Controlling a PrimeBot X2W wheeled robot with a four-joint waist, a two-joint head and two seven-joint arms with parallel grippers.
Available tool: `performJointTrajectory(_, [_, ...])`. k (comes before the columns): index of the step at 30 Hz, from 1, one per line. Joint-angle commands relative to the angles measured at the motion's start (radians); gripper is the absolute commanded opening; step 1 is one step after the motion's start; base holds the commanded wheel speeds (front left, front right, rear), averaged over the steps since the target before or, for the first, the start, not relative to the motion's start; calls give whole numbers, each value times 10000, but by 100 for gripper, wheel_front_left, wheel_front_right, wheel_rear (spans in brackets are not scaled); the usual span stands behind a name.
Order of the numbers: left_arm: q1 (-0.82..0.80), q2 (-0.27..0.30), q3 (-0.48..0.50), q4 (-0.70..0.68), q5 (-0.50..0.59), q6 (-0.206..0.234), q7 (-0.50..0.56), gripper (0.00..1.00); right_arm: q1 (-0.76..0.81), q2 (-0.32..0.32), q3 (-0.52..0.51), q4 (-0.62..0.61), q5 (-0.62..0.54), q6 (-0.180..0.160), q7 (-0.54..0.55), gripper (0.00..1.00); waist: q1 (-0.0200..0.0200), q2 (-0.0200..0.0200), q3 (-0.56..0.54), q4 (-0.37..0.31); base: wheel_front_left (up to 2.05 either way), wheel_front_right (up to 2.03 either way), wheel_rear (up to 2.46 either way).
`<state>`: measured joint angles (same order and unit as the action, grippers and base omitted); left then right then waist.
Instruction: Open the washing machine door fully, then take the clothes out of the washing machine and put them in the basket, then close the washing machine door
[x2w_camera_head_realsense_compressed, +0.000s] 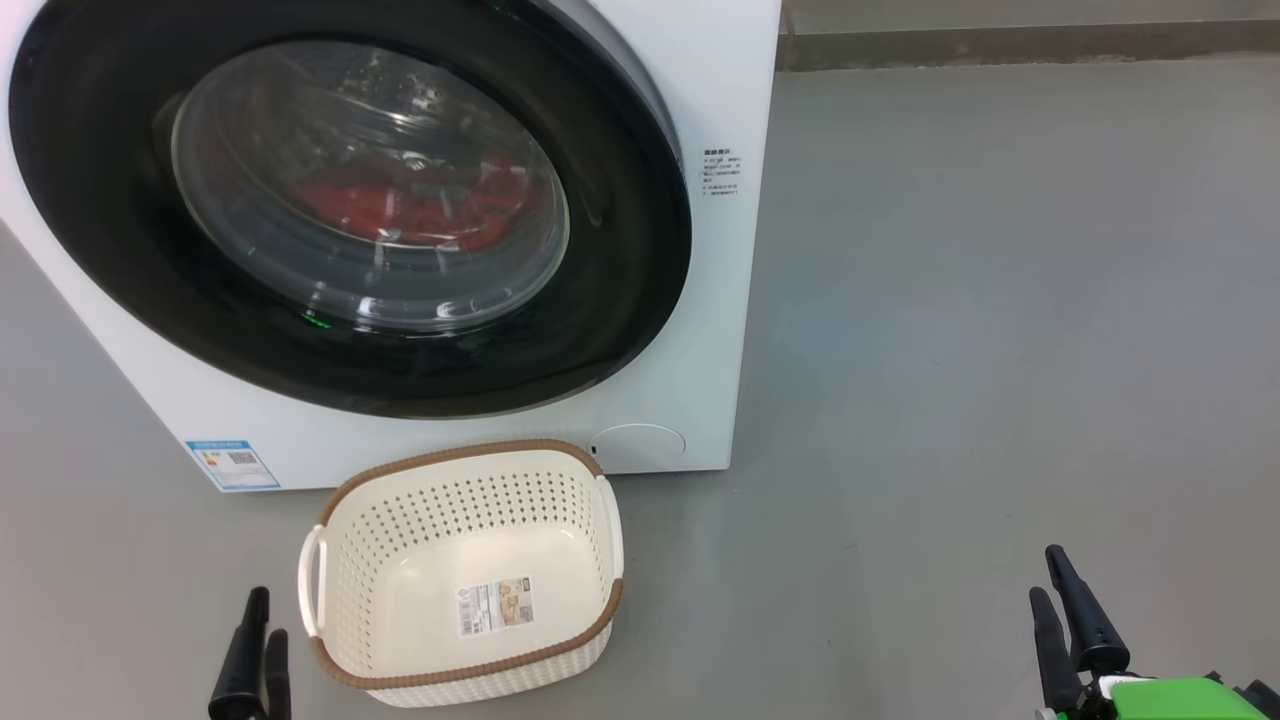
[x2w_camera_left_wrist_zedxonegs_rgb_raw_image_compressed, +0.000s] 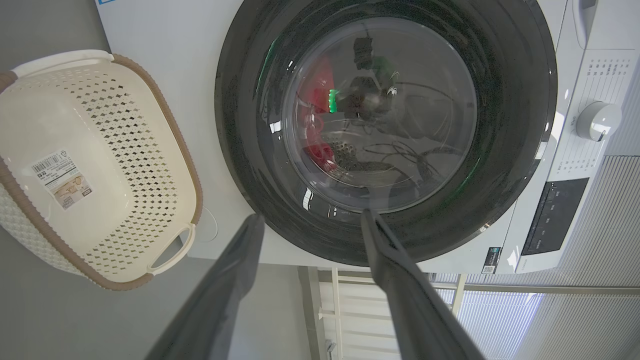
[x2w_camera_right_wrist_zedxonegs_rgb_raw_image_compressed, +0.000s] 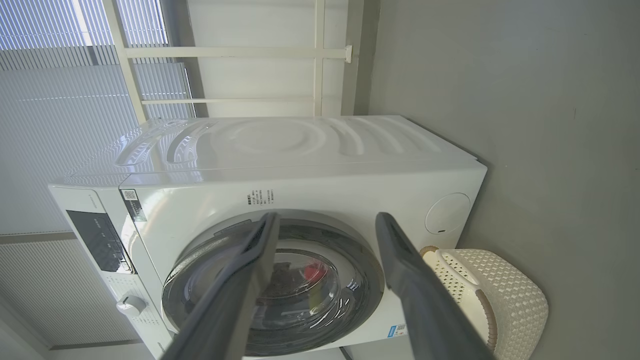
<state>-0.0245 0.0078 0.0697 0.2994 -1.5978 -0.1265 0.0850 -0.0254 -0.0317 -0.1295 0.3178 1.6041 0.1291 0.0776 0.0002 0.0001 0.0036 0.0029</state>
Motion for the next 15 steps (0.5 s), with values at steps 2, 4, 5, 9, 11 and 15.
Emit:
performJointTrajectory(2, [-191,275,-13,-337,208,-6,-119,100,-212,-77,104,-305,-247,2,-103,100,-1,-1,12,12,0,0,0])
performJointTrajectory(4, [-184,322,-50,-364,369,-7,-181,100,-204,-79,129,-325,-471,2,-161,100,-1,-1,17,25,0,0,0])
performJointTrajectory(5, [-180,343,-54,-372,490,-7,-211,100,-200,-80,150,-336,-590,2,-191,100,-1,-1,20,32,0,0,0])
performJointTrajectory(9, [-166,365,-57,-407,1044,-8,-330,100,-185,-88,227,-384,-1004,2,-308,100,-2,-1,21,56,0,0,0])
performJointTrajectory(11, [-145,344,-69,-432,1294,-9,-390,100,-174,-91,278,-395,-1230,3,-366,100,-2,-1,19,66,0,0,0])
performJointTrajectory(15, [-111,347,-117,-507,1826,-10,-508,100,-170,-140,411,-408,-1741,3,-482,100,-2,-1,21,82,0,0,0])
